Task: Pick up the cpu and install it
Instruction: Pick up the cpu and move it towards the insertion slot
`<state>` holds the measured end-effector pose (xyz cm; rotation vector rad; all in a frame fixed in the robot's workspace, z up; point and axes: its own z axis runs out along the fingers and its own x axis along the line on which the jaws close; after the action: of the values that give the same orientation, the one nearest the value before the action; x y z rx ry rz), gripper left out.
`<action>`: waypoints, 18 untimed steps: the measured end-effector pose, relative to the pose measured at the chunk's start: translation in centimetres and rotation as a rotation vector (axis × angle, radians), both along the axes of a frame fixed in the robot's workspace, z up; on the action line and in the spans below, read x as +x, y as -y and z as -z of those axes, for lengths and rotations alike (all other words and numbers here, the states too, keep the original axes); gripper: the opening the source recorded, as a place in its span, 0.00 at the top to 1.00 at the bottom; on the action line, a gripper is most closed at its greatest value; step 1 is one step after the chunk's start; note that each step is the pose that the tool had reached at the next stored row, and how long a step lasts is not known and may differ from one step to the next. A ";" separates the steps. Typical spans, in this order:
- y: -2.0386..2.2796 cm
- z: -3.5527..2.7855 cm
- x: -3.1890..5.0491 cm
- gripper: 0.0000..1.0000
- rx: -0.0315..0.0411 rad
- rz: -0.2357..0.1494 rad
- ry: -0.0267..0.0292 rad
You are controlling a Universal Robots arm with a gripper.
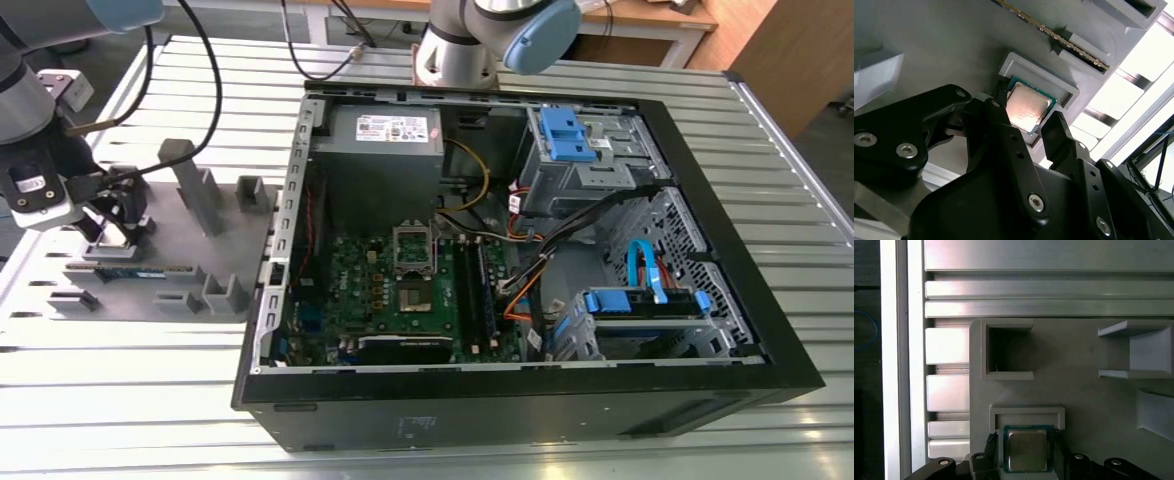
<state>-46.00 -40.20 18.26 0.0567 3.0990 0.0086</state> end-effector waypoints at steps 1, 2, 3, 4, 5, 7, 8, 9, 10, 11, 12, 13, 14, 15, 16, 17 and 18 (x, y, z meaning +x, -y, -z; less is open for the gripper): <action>0.00 -0.03 0.00 0.45 -0.0001 0.000 -0.0002; 0.00 -0.03 0.00 0.45 0.0000 0.000 0.0000; 0.00 -0.04 0.00 0.45 0.0000 0.000 0.0001; 0.00 -0.05 0.00 0.45 0.0000 0.000 -0.0001; 0.00 -0.06 0.00 0.45 0.0000 0.000 0.0000; 0.00 -0.06 0.00 0.45 -0.0001 0.000 -0.0001; -0.01 -0.06 0.02 0.45 -0.0001 0.000 -0.0002; 0.00 -0.06 0.06 0.45 0.0000 0.000 -0.0001; 0.00 -0.06 0.09 0.45 -0.0001 0.000 -0.0001; 0.00 -0.06 0.09 0.45 -0.0001 0.000 -0.0001; 0.00 -0.06 0.09 0.45 -0.0001 0.000 -0.0001; 0.00 -0.06 0.09 0.45 0.0000 0.000 -0.0001; 0.00 -0.06 0.09 0.45 -0.0001 0.000 -0.0001; 0.00 -0.06 0.09 0.45 -0.0001 0.000 -0.0001; 0.00 -0.06 0.09 0.45 -0.0001 0.000 -0.0001; 0.00 -0.06 0.09 0.45 -0.0001 0.000 -0.0001; 0.00 -0.06 0.10 0.45 -0.0001 0.000 -0.0001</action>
<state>-45.91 -40.20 18.32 0.0567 3.0992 0.0084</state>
